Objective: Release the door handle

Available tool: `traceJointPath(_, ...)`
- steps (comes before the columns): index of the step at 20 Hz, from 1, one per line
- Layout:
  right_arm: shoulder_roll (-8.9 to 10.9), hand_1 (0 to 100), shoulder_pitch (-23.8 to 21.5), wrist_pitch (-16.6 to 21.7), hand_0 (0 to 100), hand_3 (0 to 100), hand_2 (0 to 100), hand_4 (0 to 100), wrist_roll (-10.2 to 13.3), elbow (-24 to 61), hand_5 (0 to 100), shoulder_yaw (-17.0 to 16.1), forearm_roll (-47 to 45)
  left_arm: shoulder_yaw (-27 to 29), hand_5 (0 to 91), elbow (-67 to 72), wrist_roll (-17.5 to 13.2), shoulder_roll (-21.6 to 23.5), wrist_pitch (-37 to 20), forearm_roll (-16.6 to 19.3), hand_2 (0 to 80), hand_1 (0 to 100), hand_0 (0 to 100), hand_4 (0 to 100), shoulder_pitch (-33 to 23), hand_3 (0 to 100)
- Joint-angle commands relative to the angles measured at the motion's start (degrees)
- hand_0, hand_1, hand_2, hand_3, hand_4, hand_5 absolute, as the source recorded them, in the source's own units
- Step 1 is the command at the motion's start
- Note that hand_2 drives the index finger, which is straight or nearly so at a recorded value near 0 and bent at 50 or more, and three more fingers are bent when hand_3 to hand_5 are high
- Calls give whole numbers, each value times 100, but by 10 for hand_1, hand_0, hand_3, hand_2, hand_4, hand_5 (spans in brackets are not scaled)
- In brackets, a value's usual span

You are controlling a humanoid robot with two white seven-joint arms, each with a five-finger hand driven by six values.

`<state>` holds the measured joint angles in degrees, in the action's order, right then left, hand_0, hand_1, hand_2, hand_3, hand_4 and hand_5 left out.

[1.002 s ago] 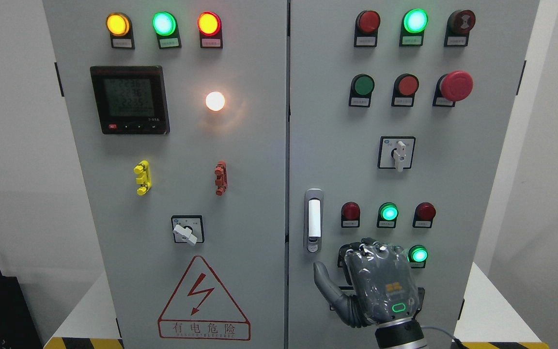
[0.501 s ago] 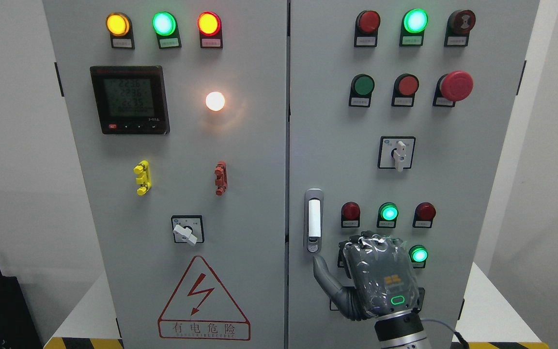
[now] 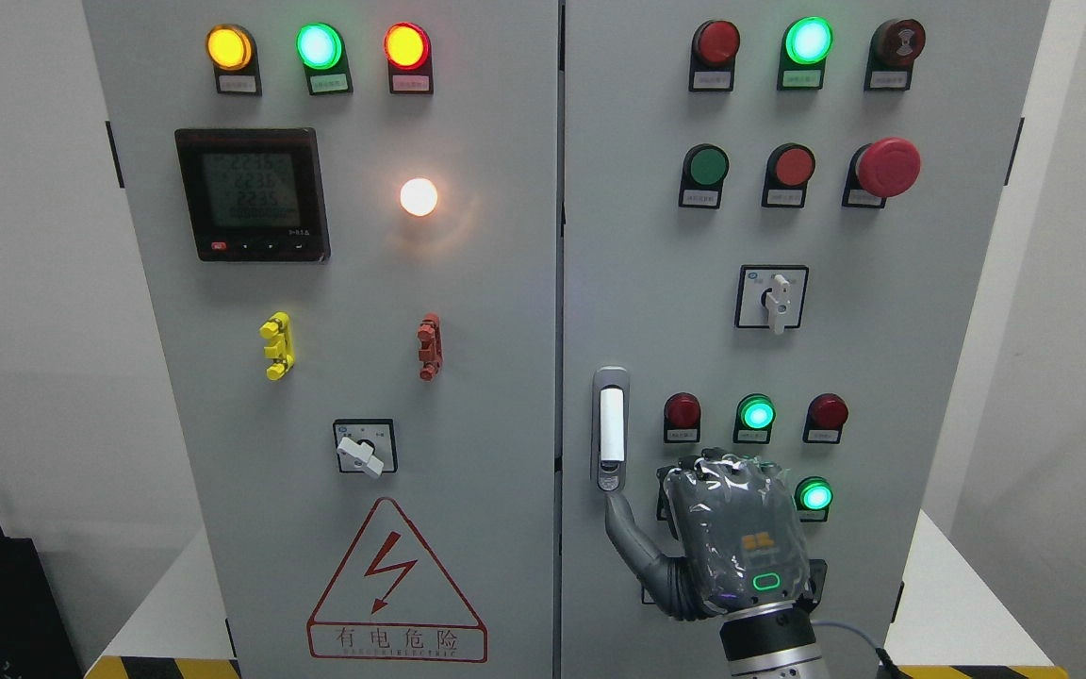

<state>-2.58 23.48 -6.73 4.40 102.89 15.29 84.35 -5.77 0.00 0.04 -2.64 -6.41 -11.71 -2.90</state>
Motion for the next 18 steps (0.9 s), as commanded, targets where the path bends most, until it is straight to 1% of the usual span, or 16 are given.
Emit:
traceJointPath(1,-339,0,-54,-57,437,1000,988,911,-9,74,959,132,46,6,0,-176,4,0,-1,-7,0,389,120,0,0,0)
traceJointPath(4,-471,0,-63,-57,435,1000,993,935,-18,100,960,132,90,-3,0,-176,4,0,-1,2,0,389,120,0,0,0)
traceJointPath(8,-480,0,-124,-66,434,1000,999,975,-44,109,961,123,125,-3,0,-176,4,0,-1,-7,0,389,120,0,0,0)
traceJointPath(11,-515,0,-124,-337,433,1000,1000,983,-219,109,966,123,196,6,0,-176,4,0,-1,2,0,389,120,0,0,0)
traceJointPath(18,-524,0,-116,-382,433,1000,1000,980,-202,109,969,106,213,-3,0,-176,4,0,-1,-7,0,389,120,0,0,0)
